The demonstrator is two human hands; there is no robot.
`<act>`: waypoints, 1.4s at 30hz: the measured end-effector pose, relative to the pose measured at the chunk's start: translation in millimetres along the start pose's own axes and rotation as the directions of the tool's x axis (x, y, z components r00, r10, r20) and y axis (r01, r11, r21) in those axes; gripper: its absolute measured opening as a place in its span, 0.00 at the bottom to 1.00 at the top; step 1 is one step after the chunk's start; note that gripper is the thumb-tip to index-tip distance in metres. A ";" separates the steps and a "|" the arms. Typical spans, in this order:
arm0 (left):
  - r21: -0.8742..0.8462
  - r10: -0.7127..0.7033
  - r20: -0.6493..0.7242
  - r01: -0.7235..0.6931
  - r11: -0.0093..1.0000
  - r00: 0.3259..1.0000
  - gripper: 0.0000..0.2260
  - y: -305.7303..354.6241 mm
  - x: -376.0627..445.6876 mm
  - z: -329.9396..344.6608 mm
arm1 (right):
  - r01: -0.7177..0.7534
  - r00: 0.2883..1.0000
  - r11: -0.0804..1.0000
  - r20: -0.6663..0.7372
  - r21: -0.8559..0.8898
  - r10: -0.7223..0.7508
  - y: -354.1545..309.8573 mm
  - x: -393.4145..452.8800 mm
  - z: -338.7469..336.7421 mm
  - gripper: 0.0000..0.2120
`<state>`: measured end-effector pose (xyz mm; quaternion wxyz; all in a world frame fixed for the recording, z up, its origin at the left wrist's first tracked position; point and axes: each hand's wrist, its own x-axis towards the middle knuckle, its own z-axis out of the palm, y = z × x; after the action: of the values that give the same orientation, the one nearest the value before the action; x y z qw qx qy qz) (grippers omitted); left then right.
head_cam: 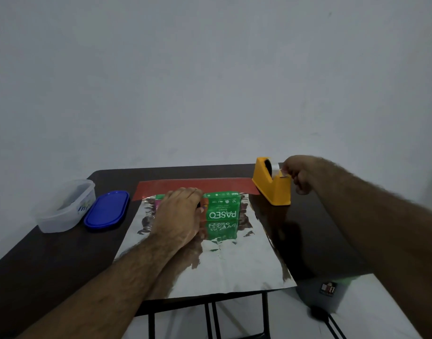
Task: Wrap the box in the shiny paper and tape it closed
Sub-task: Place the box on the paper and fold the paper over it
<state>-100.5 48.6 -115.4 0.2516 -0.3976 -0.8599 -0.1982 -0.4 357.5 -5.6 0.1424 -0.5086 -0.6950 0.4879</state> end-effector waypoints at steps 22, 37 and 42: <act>0.000 -0.028 0.011 0.028 1.000 1.000 0.20 4.0 -2.5 -6.6 | 0.010 1.000 0.954 -0.026 0.300 -0.002 64.7 -9.6 6.4 0.09; 0.007 -0.026 0.040 0.026 1.000 0.999 0.21 1.8 -0.9 -3.1 | 0.190 0.974 0.885 -0.197 0.425 -0.114 80.6 -19.6 34.5 0.29; 0.020 0.009 0.055 -0.010 1.000 0.998 0.22 3.0 3.6 -11.3 | 0.384 0.923 0.762 -0.181 0.522 -0.340 72.3 -47.9 51.8 0.08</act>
<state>-97.1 46.5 -103.9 0.2327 -0.4045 -0.8665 -0.1772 25.9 289.8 -75.8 0.3995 -0.3207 -0.6050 0.6095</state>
